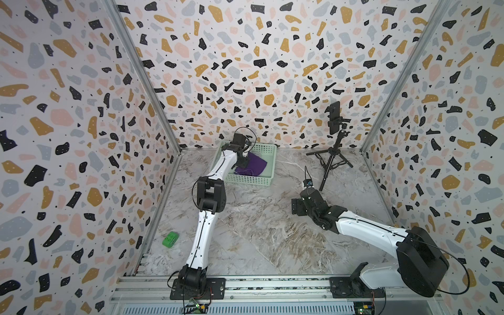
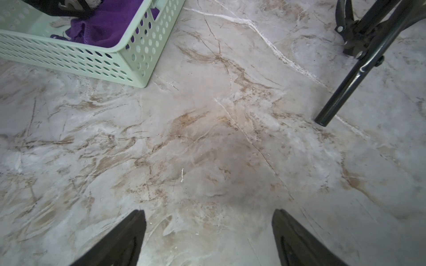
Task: Fold the square dishcloth
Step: Pick up the cleaning item from the bin.
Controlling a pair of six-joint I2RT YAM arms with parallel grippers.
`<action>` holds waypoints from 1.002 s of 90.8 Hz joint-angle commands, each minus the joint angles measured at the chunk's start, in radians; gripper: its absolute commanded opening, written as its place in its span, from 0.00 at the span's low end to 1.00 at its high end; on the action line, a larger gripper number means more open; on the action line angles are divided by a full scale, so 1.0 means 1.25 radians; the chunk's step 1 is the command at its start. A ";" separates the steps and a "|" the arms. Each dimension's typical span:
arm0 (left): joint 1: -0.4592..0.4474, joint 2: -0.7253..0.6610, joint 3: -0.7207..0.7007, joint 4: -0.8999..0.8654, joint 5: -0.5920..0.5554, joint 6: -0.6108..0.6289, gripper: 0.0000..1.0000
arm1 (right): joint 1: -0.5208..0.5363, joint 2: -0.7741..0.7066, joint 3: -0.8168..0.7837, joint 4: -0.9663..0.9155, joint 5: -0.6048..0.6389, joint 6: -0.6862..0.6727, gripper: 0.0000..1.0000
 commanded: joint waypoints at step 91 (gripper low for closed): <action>0.003 -0.554 -0.478 0.064 0.164 0.132 0.10 | 0.036 -0.017 -0.010 0.052 -0.016 -0.051 0.90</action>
